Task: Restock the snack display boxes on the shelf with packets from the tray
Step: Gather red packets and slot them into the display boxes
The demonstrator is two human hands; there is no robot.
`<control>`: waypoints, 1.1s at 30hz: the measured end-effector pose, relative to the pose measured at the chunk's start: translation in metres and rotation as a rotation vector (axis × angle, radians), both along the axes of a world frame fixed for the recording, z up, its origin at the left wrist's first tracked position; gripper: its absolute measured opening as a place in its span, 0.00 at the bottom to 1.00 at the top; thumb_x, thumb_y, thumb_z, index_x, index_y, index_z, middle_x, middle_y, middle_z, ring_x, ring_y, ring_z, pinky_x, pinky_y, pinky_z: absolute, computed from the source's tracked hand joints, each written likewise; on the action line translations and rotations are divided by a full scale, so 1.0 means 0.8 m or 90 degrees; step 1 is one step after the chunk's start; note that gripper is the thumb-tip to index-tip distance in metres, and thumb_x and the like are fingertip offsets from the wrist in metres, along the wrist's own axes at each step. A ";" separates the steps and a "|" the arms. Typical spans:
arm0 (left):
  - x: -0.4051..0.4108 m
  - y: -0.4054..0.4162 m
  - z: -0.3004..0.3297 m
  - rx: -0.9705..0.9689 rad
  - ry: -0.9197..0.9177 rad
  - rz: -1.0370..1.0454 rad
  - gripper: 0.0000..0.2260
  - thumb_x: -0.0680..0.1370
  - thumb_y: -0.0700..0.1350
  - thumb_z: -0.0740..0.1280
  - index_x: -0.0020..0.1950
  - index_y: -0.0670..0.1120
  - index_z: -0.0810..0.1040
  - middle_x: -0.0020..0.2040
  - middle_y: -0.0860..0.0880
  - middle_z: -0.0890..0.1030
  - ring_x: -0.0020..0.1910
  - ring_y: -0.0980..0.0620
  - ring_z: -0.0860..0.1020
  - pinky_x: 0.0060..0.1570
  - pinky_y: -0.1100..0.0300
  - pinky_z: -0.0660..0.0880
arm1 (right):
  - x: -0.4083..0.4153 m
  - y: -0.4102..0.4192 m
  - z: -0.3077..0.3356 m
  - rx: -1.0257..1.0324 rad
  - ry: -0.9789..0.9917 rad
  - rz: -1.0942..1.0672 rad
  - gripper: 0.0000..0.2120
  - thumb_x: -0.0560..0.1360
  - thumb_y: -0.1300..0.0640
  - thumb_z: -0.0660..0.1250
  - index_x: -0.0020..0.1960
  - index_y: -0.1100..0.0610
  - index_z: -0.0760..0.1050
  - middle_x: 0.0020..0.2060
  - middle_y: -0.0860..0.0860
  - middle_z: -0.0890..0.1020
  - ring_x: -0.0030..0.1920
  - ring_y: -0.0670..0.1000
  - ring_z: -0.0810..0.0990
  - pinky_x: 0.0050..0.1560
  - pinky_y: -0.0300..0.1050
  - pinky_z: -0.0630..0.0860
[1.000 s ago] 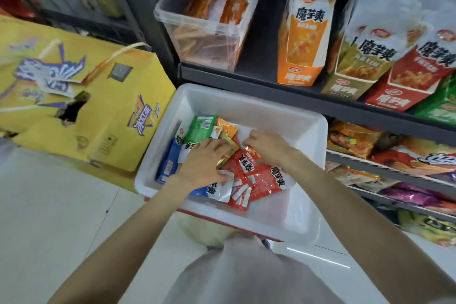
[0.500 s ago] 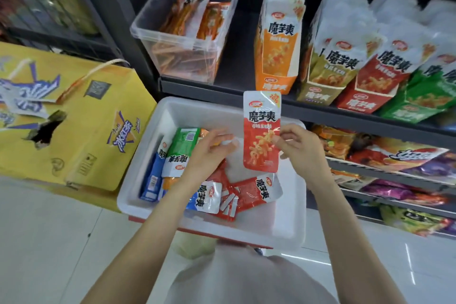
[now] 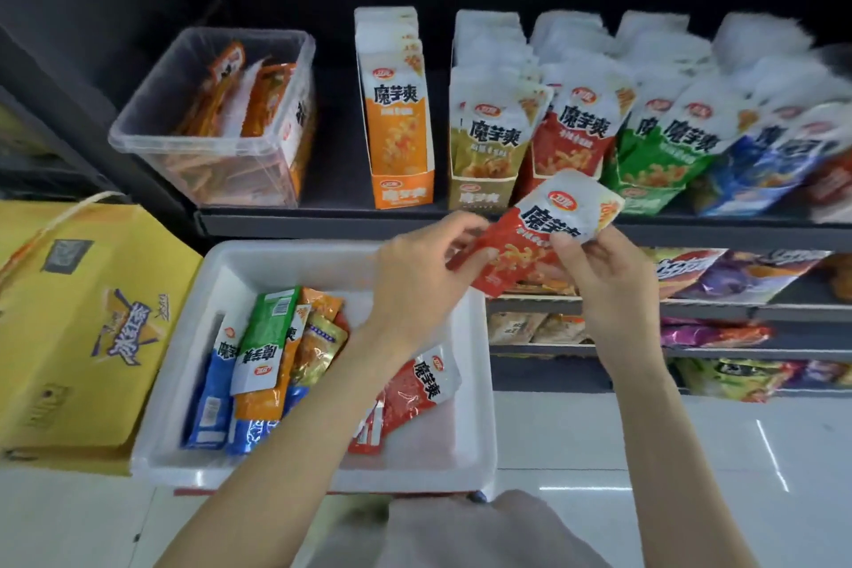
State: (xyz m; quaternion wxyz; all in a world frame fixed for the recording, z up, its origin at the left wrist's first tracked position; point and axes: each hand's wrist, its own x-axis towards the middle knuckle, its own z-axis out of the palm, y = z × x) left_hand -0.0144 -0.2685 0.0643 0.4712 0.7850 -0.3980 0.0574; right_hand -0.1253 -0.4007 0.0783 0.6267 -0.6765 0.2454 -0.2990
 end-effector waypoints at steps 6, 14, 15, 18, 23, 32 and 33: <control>0.000 -0.115 0.025 -0.136 -0.170 0.029 0.09 0.75 0.46 0.69 0.52 0.44 0.82 0.47 0.50 0.84 0.47 0.53 0.81 0.46 0.57 0.79 | -0.005 -0.063 0.032 -0.226 -0.115 -0.166 0.05 0.76 0.51 0.66 0.49 0.40 0.74 0.41 0.33 0.82 0.44 0.38 0.80 0.47 0.37 0.77; 0.007 -0.150 0.015 0.055 -0.044 -0.049 0.26 0.77 0.41 0.67 0.73 0.46 0.65 0.71 0.48 0.70 0.70 0.51 0.67 0.66 0.66 0.59 | 0.042 -0.138 0.001 -0.135 -0.092 -0.137 0.03 0.78 0.59 0.65 0.50 0.52 0.74 0.42 0.42 0.82 0.48 0.43 0.83 0.53 0.46 0.80; 0.008 -0.149 0.012 0.067 -0.041 -0.049 0.27 0.77 0.41 0.67 0.74 0.45 0.63 0.72 0.47 0.69 0.70 0.51 0.66 0.65 0.66 0.59 | 0.044 -0.142 -0.002 -0.154 -0.069 -0.128 0.02 0.79 0.58 0.65 0.51 0.54 0.74 0.43 0.42 0.82 0.47 0.43 0.83 0.52 0.44 0.80; 0.009 -0.147 0.004 0.084 -0.037 -0.029 0.28 0.77 0.41 0.67 0.75 0.43 0.60 0.72 0.44 0.67 0.69 0.48 0.69 0.62 0.62 0.66 | 0.056 -0.145 0.000 -0.292 -0.002 -0.148 0.10 0.79 0.54 0.65 0.54 0.60 0.74 0.41 0.45 0.81 0.42 0.43 0.83 0.43 0.44 0.82; -0.002 -0.152 -0.006 0.168 -0.116 0.030 0.29 0.75 0.42 0.69 0.73 0.37 0.63 0.71 0.41 0.69 0.69 0.44 0.69 0.63 0.54 0.70 | 0.083 -0.154 0.008 -0.584 0.243 -0.207 0.17 0.79 0.48 0.63 0.53 0.64 0.72 0.39 0.56 0.83 0.39 0.58 0.82 0.37 0.45 0.71; 0.003 -0.140 -0.015 0.140 -0.167 -0.023 0.22 0.74 0.39 0.69 0.68 0.40 0.72 0.64 0.44 0.76 0.64 0.47 0.72 0.62 0.56 0.70 | 0.083 -0.134 0.018 -0.621 0.411 -0.255 0.18 0.77 0.45 0.64 0.55 0.61 0.74 0.43 0.59 0.82 0.45 0.61 0.82 0.38 0.45 0.67; 0.003 -0.134 -0.014 0.114 -0.152 -0.034 0.21 0.75 0.40 0.68 0.67 0.42 0.72 0.63 0.45 0.77 0.64 0.48 0.72 0.60 0.58 0.70 | 0.076 -0.131 0.015 -0.599 0.386 -0.264 0.18 0.77 0.45 0.65 0.53 0.61 0.74 0.43 0.57 0.82 0.44 0.59 0.81 0.38 0.44 0.66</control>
